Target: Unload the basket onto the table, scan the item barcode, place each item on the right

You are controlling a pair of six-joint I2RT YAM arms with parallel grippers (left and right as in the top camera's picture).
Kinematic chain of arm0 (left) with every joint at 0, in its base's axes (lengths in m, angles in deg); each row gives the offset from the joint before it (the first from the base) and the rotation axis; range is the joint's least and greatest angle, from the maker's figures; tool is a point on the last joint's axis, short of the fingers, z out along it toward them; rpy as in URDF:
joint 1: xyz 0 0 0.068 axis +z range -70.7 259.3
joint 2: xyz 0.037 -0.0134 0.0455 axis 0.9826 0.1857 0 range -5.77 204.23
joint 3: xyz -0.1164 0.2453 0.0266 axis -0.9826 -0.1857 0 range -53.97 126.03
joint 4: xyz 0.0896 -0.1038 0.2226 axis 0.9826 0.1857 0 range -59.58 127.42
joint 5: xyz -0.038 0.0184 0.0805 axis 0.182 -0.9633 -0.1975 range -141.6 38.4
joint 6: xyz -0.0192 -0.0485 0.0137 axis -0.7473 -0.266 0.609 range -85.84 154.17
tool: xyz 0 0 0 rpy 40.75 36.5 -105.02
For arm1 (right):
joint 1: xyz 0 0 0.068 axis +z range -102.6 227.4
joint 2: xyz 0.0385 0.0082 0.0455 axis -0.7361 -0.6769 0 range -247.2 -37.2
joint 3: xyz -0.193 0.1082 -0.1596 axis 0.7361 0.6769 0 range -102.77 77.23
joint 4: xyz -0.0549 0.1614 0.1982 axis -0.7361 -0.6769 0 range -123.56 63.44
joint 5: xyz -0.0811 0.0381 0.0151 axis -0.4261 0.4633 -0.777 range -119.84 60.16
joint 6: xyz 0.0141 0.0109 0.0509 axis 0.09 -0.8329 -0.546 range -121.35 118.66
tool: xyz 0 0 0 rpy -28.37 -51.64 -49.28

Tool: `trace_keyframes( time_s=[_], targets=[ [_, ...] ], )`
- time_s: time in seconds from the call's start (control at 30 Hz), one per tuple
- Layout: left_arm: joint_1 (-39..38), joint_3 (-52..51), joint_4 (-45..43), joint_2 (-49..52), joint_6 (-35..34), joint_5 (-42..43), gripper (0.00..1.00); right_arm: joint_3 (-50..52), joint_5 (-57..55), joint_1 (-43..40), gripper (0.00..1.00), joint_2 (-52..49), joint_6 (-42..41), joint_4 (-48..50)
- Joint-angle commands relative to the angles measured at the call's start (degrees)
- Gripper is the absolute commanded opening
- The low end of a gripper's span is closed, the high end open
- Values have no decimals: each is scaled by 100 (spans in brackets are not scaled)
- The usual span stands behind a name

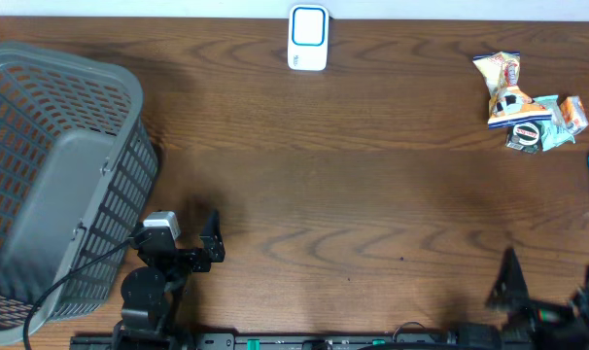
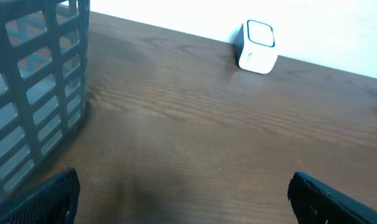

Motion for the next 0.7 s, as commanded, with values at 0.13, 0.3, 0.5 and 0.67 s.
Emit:
trace_keyframes(
  time_s=[0.13,0.3,0.5,0.67],
  targets=[
    [28,-96,118,-15,-13,52,98,2223,13,72,99,365,-426,2044],
    [28,-96,118,-15,-13,52,98,3303,13,74,99,459,-868,3333],
    [28,-96,118,-15,-13,52,98,4293,11,55,99,1196,-1207,3930],
    [28,-96,118,-15,-11,52,98,4603,4,20,99,1172,-1287,4135]
  ],
)
